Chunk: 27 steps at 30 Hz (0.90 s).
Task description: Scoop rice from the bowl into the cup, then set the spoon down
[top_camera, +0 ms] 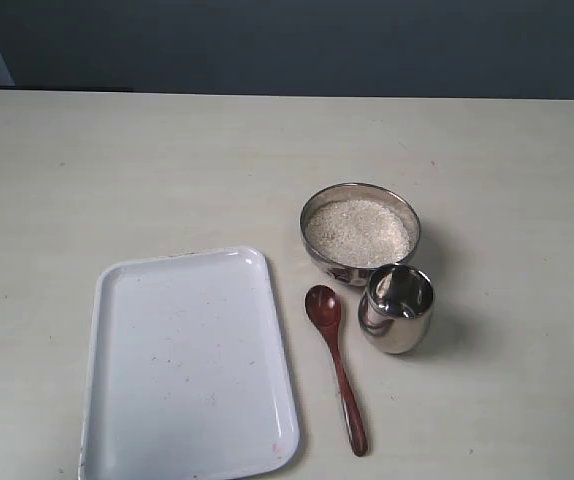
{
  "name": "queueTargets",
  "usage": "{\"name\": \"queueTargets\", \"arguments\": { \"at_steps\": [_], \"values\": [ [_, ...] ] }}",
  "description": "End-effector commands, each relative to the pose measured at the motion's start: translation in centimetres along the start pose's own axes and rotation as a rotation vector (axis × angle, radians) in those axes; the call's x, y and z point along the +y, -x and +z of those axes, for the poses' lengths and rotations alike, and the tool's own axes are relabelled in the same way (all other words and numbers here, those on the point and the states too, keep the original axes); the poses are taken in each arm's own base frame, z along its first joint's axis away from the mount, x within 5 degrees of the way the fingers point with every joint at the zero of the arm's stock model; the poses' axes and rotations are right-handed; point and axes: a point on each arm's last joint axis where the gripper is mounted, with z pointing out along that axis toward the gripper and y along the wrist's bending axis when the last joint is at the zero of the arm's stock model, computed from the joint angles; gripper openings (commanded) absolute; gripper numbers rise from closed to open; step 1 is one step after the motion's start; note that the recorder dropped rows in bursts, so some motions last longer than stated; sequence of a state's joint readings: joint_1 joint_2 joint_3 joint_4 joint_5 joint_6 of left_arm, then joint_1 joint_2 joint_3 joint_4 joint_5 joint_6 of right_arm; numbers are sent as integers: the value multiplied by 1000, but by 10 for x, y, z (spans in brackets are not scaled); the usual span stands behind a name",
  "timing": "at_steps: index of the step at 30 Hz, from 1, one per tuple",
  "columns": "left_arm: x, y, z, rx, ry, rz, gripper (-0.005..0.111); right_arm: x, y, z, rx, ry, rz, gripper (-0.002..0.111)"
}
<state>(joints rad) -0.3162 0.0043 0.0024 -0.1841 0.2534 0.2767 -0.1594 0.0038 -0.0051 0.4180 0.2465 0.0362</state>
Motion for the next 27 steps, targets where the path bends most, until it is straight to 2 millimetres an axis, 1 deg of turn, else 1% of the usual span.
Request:
{"name": "queueTargets", "arguments": {
  "at_steps": [1, 8, 10, 12, 13, 16, 20, 21, 22, 23, 26, 27],
  "values": [
    [0, 2, -1, -21, 0, -2, 1, -1, 0, 0, -12, -3, -24, 0],
    [0, 2, -1, -21, 0, -2, 1, -1, 0, 0, -17, -5, -32, 0],
    [0, 2, -1, -21, 0, -4, 1, -1, 5, 0, -71, -2, -32, 0],
    [0, 2, -1, -21, 0, -4, 1, 0, 16, -1, -187, 5, -21, 0],
    [0, 2, -1, -21, 0, -4, 1, 0, 24, -4, -286, 14, 22, 0],
    [0, 2, -1, -21, 0, -4, 1, -1, 43, -11, -504, 19, 111, 0],
    [0, 2, -1, -21, 0, -4, 1, -3, 59, -23, -724, 15, 122, 0],
    [0, 2, -1, -21, 0, -4, 1, -4, 62, -25, -769, 20, 151, 0],
    [0, 2, -1, -21, 0, -4, 1, -5, 64, -27, -798, 31, 213, -1],
    [0, 2, -1, -21, 0, -4, 1, -7, 64, -28, -804, 52, 311, -1],
    [0, 2, -1, -21, 0, -4, 1, -12, 61, -25, -771, 155, 720, -1],
    [0, 2, -1, -21, 0, -4, 1, -13, 60, -25, -763, 174, 801, -1]
  ]
}}
